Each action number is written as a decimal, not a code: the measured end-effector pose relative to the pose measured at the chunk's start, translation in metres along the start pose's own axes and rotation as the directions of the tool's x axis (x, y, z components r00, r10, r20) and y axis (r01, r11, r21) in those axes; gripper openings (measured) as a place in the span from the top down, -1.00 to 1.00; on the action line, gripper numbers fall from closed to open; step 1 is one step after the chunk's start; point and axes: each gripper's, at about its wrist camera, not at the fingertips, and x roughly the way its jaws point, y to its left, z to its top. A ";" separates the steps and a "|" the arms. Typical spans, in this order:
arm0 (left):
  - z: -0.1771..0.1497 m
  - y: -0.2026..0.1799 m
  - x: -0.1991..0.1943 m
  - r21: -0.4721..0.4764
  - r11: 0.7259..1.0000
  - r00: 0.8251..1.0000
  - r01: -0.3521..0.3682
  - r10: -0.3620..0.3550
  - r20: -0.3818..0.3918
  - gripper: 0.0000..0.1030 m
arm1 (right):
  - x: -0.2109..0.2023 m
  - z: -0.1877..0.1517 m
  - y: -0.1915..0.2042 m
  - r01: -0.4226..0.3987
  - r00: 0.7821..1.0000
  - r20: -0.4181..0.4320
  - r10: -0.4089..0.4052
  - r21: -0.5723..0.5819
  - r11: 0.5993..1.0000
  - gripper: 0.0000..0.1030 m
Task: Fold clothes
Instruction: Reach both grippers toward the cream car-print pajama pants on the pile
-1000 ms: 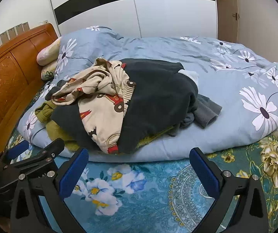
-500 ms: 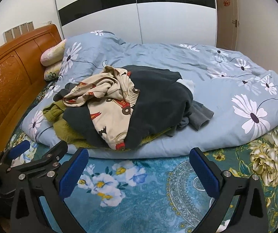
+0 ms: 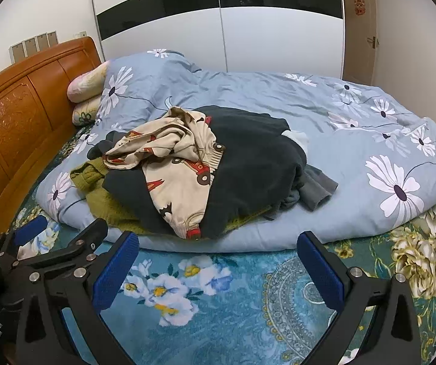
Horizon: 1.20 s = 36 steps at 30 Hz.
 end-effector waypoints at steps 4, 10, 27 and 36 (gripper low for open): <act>0.005 -0.001 0.013 -0.005 1.000 1.000 0.004 -0.004 -0.009 -1.00 | 0.013 0.003 -0.001 -0.007 1.000 -0.009 0.007 -0.002 1.000 -1.00; 0.009 -0.006 0.035 -0.006 1.000 1.000 0.000 0.000 -0.029 -1.00 | 0.033 0.007 -0.006 -0.025 1.000 -0.018 0.025 0.002 1.000 -1.00; 0.013 -0.006 0.068 -0.014 1.000 0.999 -0.013 0.012 -0.049 -1.00 | 0.071 0.012 -0.010 -0.066 0.997 -0.033 0.066 0.009 0.998 -1.00; 0.018 0.001 0.077 -0.028 0.999 0.999 -0.019 0.018 -0.049 -1.00 | 0.081 0.017 -0.004 -0.091 0.995 -0.034 0.091 0.013 0.996 -1.00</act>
